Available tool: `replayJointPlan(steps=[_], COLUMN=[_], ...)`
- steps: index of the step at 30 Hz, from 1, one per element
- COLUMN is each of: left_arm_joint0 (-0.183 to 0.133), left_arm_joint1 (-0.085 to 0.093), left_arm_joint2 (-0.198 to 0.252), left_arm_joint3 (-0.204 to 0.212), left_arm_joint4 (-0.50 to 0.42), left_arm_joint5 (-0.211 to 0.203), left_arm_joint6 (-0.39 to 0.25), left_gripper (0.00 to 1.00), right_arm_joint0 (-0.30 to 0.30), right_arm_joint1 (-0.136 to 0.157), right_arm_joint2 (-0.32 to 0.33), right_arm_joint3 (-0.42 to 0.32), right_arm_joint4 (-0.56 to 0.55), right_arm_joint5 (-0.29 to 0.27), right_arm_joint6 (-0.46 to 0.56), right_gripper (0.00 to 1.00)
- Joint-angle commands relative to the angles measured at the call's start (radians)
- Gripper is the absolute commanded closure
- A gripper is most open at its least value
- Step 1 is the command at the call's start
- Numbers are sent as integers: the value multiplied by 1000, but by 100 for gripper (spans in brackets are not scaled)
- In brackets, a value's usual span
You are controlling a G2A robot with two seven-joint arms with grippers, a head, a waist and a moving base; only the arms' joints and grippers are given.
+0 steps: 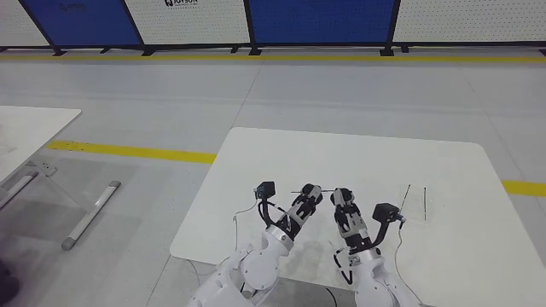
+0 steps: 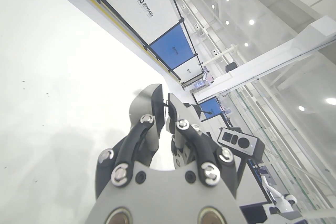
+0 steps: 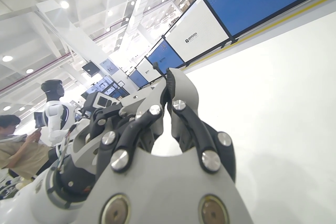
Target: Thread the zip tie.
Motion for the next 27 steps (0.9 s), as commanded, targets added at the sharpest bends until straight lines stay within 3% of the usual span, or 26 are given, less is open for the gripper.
replayJointPlan(steps=[1,10,15,22,25,27], left_arm_joint0=[0,0,0,-2,-5,-6], left_arm_joint1=[0,-2,-3,-4,-5,-5], left_arm_joint2=[1,11,13,15,16,16], left_arm_joint3=[0,-7,-13,-14,-12,-12], left_arm_joint4=[1,25,32,34,31,30], left_arm_joint5=[1,13,19,28,30,31], left_arm_joint6=[1,4,4,-4,-5,-6], left_gripper=[73,82,98,98,89,88], right_arm_joint0=[0,0,0,0,0,1], right_arm_joint1=[-1,-2,-3,-4,-4,-4], right_arm_joint2=[0,0,-1,0,0,0], right_arm_joint3=[0,-4,-6,-6,-6,-5], right_arm_joint4=[-3,-32,-37,-42,-44,-45], right_arm_joint5=[5,26,30,29,30,30], right_arm_joint6=[-5,-19,-22,-19,-19,-19], right_gripper=[100,100,100,100,100,100])
